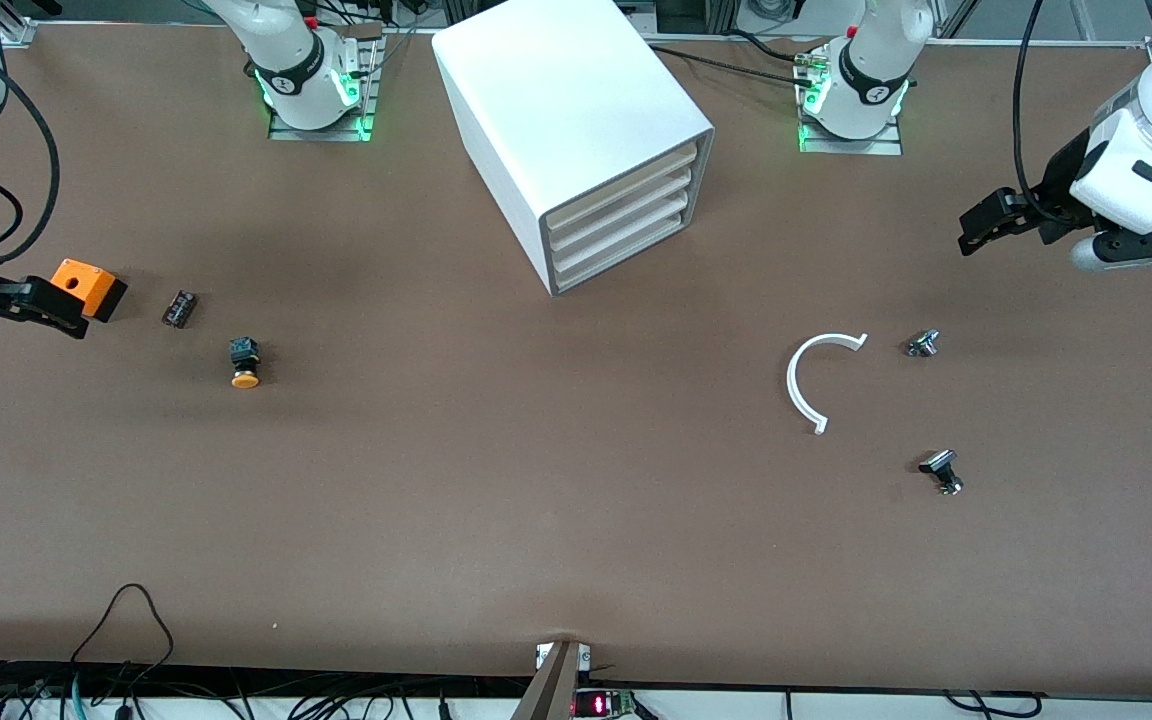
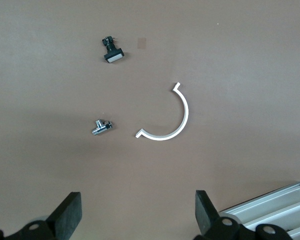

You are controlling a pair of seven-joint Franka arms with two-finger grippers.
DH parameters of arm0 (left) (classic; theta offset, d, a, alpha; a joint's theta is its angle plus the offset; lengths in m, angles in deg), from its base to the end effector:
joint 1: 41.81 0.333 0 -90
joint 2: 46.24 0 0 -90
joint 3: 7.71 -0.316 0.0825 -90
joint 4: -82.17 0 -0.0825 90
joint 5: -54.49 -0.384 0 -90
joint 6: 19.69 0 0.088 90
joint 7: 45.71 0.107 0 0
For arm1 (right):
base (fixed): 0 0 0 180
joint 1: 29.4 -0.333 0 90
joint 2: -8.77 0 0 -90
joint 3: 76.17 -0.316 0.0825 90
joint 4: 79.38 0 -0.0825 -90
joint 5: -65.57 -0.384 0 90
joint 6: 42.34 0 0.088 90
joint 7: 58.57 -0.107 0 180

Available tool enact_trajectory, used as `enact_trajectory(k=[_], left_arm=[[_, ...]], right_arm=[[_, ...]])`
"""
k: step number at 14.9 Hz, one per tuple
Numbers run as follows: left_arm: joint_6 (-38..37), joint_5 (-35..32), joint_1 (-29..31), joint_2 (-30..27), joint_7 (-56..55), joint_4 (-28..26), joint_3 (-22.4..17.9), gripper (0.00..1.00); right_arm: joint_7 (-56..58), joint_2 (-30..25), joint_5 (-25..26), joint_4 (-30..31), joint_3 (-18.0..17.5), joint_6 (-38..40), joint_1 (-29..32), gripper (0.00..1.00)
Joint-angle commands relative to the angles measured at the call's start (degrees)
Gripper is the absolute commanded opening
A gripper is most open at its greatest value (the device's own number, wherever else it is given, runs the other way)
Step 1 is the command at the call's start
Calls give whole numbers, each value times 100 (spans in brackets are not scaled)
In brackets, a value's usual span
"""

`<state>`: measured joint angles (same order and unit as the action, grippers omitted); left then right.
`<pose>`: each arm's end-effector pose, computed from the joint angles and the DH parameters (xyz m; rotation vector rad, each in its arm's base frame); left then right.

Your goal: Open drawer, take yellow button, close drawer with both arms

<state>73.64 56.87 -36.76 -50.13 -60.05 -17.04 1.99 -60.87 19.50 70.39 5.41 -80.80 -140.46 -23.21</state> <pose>0.5330 -0.0503 0.5899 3.1056 0.2691 -0.0626 0.6221 -0.0293 0.5710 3.0712 -0.0909 0.0713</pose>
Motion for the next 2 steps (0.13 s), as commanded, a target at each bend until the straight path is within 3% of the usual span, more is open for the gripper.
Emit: enact_trajectory(k=[1,2], left_arm=[[-122,-98,-21,11,107,78,-3,100],[-105,-98,-21,28,116,86,-3,100]], right_arm=[[185,-466,-245,556,146,-156,14,100],[272,-475,-245,548,216,-112,-39,100]])
